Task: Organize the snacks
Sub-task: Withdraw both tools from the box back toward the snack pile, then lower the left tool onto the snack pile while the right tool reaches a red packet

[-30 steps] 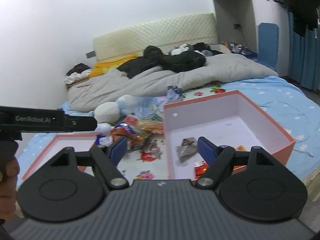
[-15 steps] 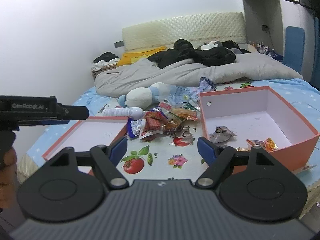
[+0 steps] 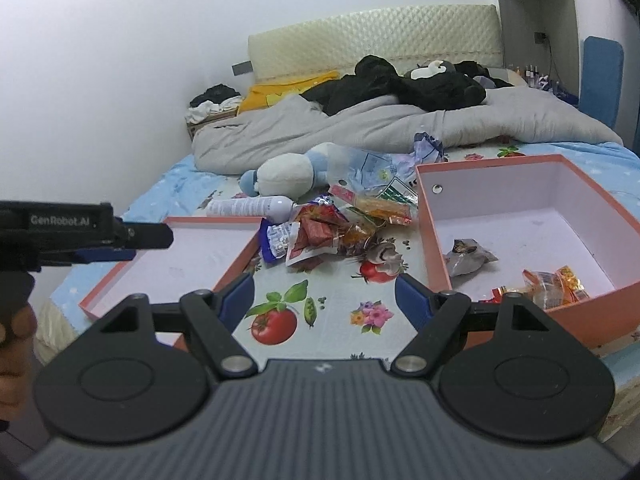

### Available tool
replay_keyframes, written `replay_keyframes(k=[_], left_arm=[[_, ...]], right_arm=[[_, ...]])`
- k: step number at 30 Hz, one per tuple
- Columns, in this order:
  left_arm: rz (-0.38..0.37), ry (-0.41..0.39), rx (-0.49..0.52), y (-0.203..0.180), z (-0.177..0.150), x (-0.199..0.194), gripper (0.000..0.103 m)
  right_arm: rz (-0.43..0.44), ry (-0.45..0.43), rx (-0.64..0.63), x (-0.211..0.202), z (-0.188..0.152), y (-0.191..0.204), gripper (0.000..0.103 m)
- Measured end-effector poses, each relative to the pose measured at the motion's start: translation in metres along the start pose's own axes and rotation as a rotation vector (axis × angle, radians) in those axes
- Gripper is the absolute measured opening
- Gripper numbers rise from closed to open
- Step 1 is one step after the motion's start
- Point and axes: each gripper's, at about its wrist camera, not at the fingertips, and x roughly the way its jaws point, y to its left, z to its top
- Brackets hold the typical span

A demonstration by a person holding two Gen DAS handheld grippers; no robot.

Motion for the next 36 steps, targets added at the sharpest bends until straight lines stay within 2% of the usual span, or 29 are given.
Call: replay_keyframes(k=[9, 21, 29, 34, 36], left_arm=[[-0.011, 0.044, -0.048, 0.022, 0.026, 0.060, 0.070], [-0.078, 0.108, -0.103, 0.054, 0.065, 0.168, 0.071], [-0.113, 0.159, 0.001, 0.054, 0.092, 0.242, 0.071], [-0.115, 0.198, 0.155, 0.036, 0.098, 0.282, 0.070], [-0.124, 0.214, 0.188, 0.032, 0.099, 0.295, 0.069]], right_arm=[[-0.018, 0.058, 0.002, 0.054, 0.010, -0.002, 0.078], [-0.009, 0.116, -0.028, 0.151, 0.028, 0.003, 0.074], [0.039, 0.159, -0.057, 0.218, 0.031, 0.008, 0.073], [0.057, 0.178, -0.054, 0.251, 0.031, 0.007, 0.073], [0.059, 0.178, -0.069, 0.262, 0.029, 0.007, 0.073]])
